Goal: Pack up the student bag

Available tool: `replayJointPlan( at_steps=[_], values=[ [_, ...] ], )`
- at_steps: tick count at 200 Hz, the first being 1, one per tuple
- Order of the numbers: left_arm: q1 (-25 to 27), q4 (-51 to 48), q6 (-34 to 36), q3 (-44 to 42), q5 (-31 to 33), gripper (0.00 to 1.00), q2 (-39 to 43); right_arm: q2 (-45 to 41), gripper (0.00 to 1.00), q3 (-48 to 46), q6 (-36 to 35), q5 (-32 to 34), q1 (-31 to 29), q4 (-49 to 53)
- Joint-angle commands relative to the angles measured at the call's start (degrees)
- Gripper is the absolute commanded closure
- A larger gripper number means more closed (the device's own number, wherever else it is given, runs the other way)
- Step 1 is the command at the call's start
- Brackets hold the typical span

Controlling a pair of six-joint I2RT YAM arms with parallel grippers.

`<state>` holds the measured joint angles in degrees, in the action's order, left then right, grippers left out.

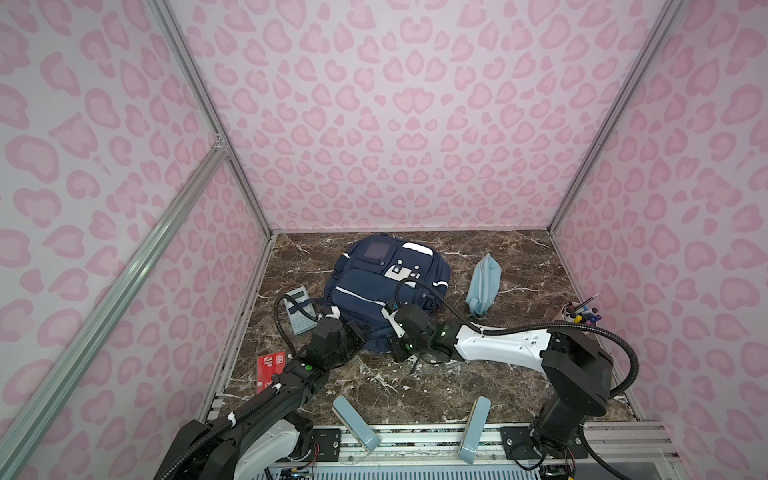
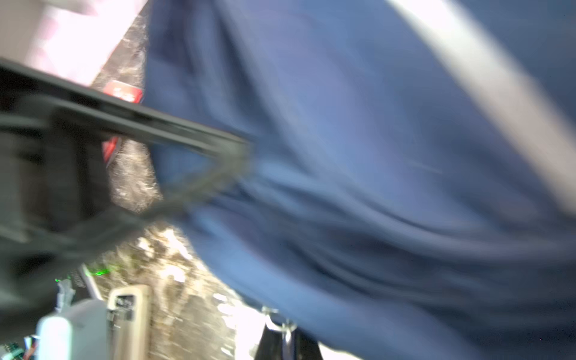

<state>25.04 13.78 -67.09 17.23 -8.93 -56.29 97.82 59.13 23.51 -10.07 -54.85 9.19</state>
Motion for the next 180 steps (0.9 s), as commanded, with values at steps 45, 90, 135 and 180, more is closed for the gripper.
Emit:
replayJointPlan(
  at_steps=[45, 90, 135, 180],
  values=[
    [-3.8, -8.9, 7.6, 1.9, -0.8, 0.97, 7.2, -4.1, 1.0, -5.2, -7.8, 5.2, 21.8, 9.7],
    [-5.6, -15.5, 11.8, 4.2, 0.7, 0.97, 10.8, -1.0, 1.0, -3.3, -7.1, 7.8, 30.0, 9.3],
    [-5.6, -11.2, 15.5, 5.5, -6.5, 0.97, 6.8, -11.2, 0.11, -5.7, -6.8, 0.7, 29.4, 8.6],
    [-5.3, -12.9, 17.6, 7.9, -8.5, 0.97, 4.0, -6.4, 0.04, 5.5, -3.1, 2.5, 29.8, 5.4]
  ],
)
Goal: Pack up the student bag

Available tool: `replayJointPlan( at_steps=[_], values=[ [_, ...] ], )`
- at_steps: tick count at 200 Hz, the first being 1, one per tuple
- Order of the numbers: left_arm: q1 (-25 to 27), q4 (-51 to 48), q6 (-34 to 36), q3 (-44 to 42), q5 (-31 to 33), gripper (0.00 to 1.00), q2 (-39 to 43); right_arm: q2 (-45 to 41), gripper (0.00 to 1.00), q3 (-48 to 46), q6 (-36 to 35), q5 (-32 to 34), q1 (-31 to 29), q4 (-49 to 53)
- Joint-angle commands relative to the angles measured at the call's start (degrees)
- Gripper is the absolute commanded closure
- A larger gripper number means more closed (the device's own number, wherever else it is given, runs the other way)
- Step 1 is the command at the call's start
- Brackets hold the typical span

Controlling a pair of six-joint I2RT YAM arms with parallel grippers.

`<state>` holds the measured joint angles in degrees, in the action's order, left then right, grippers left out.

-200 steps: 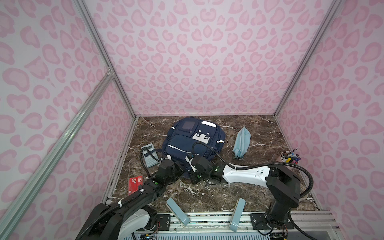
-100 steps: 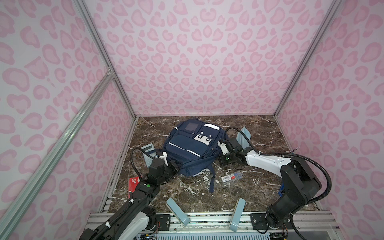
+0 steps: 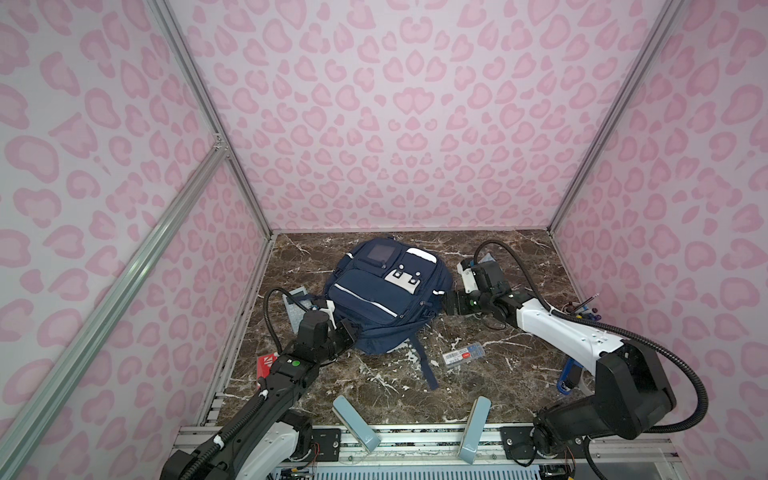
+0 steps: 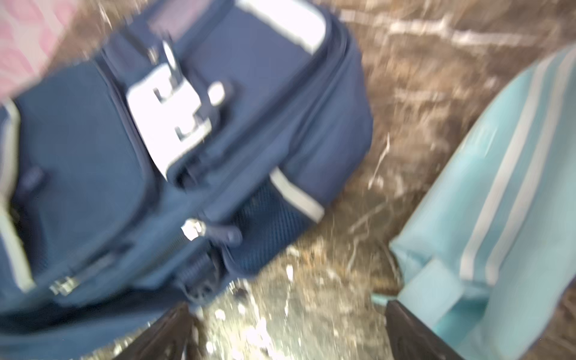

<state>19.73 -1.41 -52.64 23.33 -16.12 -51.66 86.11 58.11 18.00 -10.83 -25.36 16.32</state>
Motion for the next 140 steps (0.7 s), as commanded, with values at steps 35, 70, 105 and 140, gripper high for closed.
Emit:
replayJointPlan(
  at_steps=[35, 70, 105, 140],
  values=[
    [0.0, -1.1, 5.6, 4.3, -0.9, 0.97, -1.3, 21.5, 0.09, 21.7, 7.4, -2.7, 3.1, -1.1],
    [0.0, -0.8, 6.2, 4.8, -1.7, 0.97, -3.6, 37.1, 0.13, 36.5, 12.3, -9.3, 4.8, 1.8],
    [0.0, -1.4, 7.5, 6.1, -0.4, 0.97, -6.8, 35.2, 0.55, 28.5, 13.1, -12.3, 5.8, -2.3],
    [0.0, -2.0, 9.1, 10.1, 1.4, 0.97, -12.5, 24.1, 0.9, 12.3, 12.7, -12.7, 5.9, -8.1]
  ],
)
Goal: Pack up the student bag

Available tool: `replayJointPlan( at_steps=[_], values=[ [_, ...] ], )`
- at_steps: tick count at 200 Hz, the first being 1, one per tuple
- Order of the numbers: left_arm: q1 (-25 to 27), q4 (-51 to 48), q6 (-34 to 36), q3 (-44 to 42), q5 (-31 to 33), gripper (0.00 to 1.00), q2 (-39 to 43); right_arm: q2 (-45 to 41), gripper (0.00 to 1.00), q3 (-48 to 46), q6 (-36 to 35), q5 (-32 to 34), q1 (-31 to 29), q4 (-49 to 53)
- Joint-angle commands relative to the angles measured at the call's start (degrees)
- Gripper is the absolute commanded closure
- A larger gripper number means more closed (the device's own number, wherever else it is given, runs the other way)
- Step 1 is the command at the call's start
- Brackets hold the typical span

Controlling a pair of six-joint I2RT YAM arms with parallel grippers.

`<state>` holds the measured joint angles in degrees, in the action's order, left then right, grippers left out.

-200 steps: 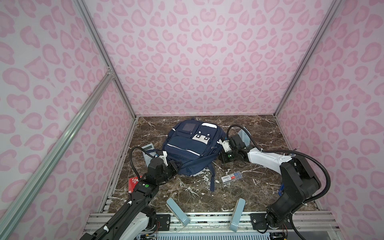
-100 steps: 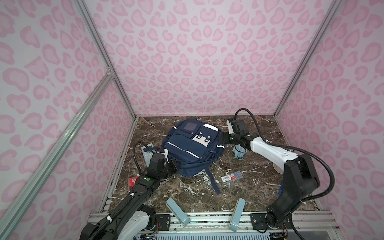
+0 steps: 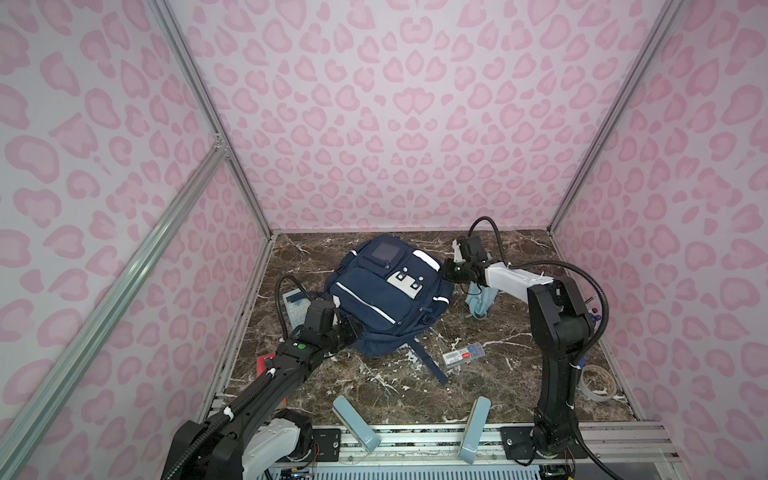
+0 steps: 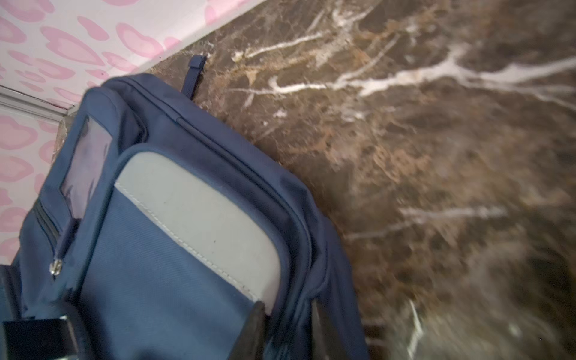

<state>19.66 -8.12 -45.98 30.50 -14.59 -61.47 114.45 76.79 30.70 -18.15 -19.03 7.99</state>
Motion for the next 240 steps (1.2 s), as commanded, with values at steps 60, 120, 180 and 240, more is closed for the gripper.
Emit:
replayJointPlan(
  at_steps=[60, 120, 180, 240],
  values=[
    [-0.5, -0.7, 9.3, 16.0, 9.6, 0.86, -13.4, -15.9, 1.0, -20.8, 1.0, -2.2, -3.8, 1.6],
    [-2.6, -1.5, 11.1, 22.4, 9.5, 0.54, -21.8, -33.3, 0.79, -26.7, -6.8, 8.0, -9.0, 8.9],
    [-2.0, -9.5, 11.6, 21.2, 19.9, 0.08, -11.0, -34.3, 0.27, -20.2, -22.7, 16.1, -15.1, 15.5],
    [12.9, 0.2, 6.6, 10.8, 11.2, 0.33, -3.9, -21.2, 0.24, -13.0, -34.1, 17.0, -23.8, 14.1]
  ],
)
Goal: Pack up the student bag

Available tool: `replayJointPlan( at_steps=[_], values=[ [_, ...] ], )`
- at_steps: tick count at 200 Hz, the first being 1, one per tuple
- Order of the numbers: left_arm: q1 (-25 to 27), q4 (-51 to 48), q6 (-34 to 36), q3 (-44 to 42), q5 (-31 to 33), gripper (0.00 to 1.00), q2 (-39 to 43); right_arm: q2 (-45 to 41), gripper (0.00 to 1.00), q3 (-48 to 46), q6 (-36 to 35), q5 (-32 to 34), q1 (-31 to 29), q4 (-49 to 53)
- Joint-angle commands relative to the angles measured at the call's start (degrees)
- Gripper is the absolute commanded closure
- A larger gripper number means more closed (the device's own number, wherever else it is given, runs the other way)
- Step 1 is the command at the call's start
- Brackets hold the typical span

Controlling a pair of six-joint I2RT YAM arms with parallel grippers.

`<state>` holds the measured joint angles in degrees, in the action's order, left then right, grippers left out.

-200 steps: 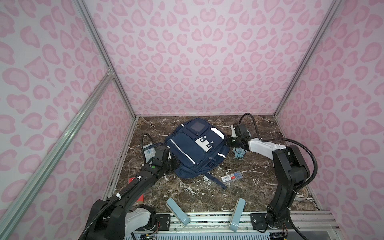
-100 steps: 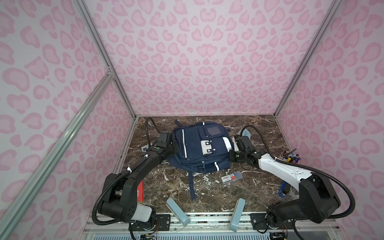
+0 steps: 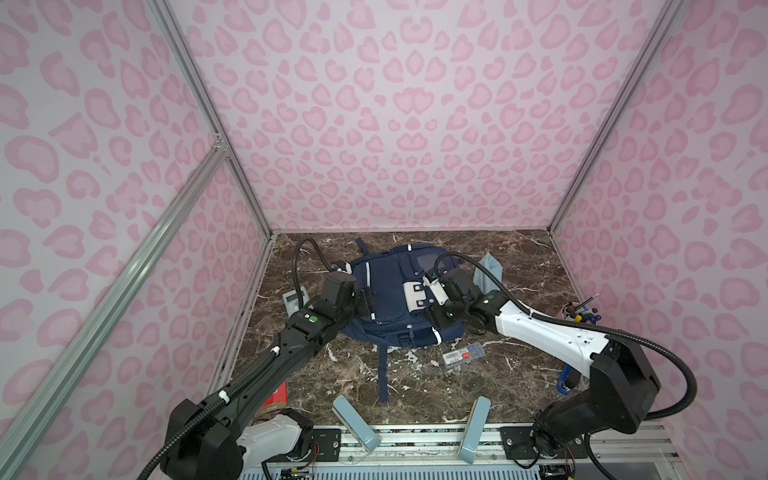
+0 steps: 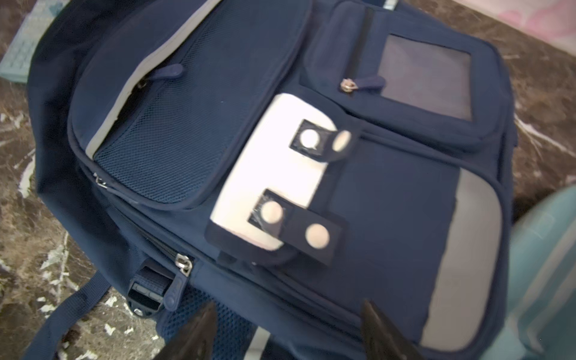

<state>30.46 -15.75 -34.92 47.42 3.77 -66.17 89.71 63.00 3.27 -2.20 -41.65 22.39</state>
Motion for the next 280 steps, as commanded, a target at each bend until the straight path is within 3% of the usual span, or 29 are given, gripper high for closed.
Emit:
replayJointPlan(
  at_steps=[1, 34, 46, 55, 70, 88, 125, 143, 175, 203, 215, 235, 280],
  values=[
    [2.4, 8.0, -4.7, -6.4, -7.1, 0.34, 0.7, 3.7, 0.24, 0.8, -6.7, 1.1, -1.1, -0.4],
    [6.9, 9.9, -5.2, -7.4, -3.0, 0.39, -4.6, 9.5, 0.31, 2.9, -6.6, 7.6, -1.3, 0.5],
    [8.6, 12.2, -5.6, -8.0, -2.9, 0.42, -6.1, 10.1, 0.38, 3.0, -6.8, 8.4, -1.4, -0.6],
    [9.4, 12.8, -6.2, -8.0, -2.2, 0.46, -7.5, 10.1, 0.5, 2.9, -7.3, 8.1, -1.4, -2.4],
    [9.6, 13.9, -6.3, -7.7, -1.1, 0.54, -10.4, 9.7, 0.81, 3.2, -7.0, 6.4, -1.2, -4.6],
    [9.7, 14.3, -4.2, -6.0, 1.4, 0.63, -13.3, 8.1, 1.0, 4.1, -6.1, 3.2, -1.1, -5.0],
    [16.4, 15.7, 2.4, -1.1, 6.2, 0.5, -15.7, 6.0, 1.0, 5.5, -5.5, -0.2, -0.1, -3.2],
    [19.5, 14.7, 3.3, 0.8, 11.6, 0.47, -19.2, 6.1, 1.0, 5.4, -4.8, -3.1, 1.5, -2.9],
    [22.0, 9.0, -0.3, 4.3, 22.0, 0.52, -25.0, 5.9, 1.0, 5.0, -4.1, -5.9, 2.9, -3.2],
    [22.1, 9.1, -1.9, 4.3, 23.4, 0.53, -26.5, 5.3, 1.0, 4.5, -3.7, -8.1, 3.0, -3.8],
    [22.1, 10.5, -0.8, 4.7, 21.9, 0.62, -27.6, 5.5, 1.0, 4.4, -3.6, -8.7, 3.0, -4.1],
    [22.1, 8.8, -0.6, 6.5, 19.9, 0.96, -28.3, 6.3, 1.0, 4.1, -3.3, -8.0, 3.3, -3.9],
    [17.2, 7.4, -1.8, 3.2, 11.8, 0.97, -23.3, 4.0, 1.0, -0.5, -1.7, -4.8, 5.7, -5.3]
  ],
)
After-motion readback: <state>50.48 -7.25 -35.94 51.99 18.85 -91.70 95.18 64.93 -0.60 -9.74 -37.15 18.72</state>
